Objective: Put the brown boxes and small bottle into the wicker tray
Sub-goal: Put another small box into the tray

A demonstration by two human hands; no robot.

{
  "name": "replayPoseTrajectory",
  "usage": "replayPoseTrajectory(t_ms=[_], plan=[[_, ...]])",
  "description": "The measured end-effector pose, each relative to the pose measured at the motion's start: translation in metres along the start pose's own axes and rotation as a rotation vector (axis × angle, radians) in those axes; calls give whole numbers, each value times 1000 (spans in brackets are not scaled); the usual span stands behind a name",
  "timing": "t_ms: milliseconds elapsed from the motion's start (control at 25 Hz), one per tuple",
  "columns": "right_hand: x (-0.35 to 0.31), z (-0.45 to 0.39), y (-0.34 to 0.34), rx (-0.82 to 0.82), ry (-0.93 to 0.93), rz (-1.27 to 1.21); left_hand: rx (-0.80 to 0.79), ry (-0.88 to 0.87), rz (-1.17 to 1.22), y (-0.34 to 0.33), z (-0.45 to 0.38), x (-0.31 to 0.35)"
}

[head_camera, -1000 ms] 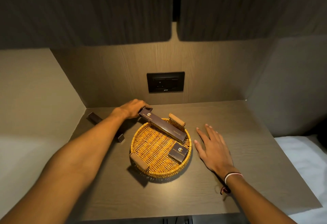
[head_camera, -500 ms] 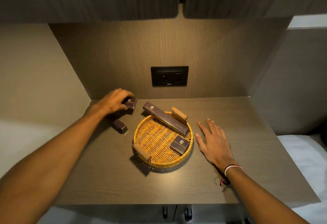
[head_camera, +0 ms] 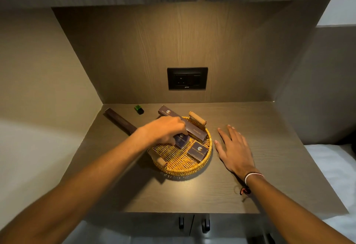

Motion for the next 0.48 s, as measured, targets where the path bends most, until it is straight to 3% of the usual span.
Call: replayPoseTrajectory(t_ms=[280,480], plan=[[2,-3,-3,-3,-7,-5,58,-29,31,-12,-8,15],[3,-4,-5,-9,-2,-9,190,-5,134,-9,13,0]])
Point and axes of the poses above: each hand's wrist, its own z-axis away from the middle knuckle, its own y-axis out of the back of the hand, x = y × z, the point moved 10 cm from there along -z, towards the middle knuckle, and after that the axes turned 12 degrees about -y, right-handed, at the moved point
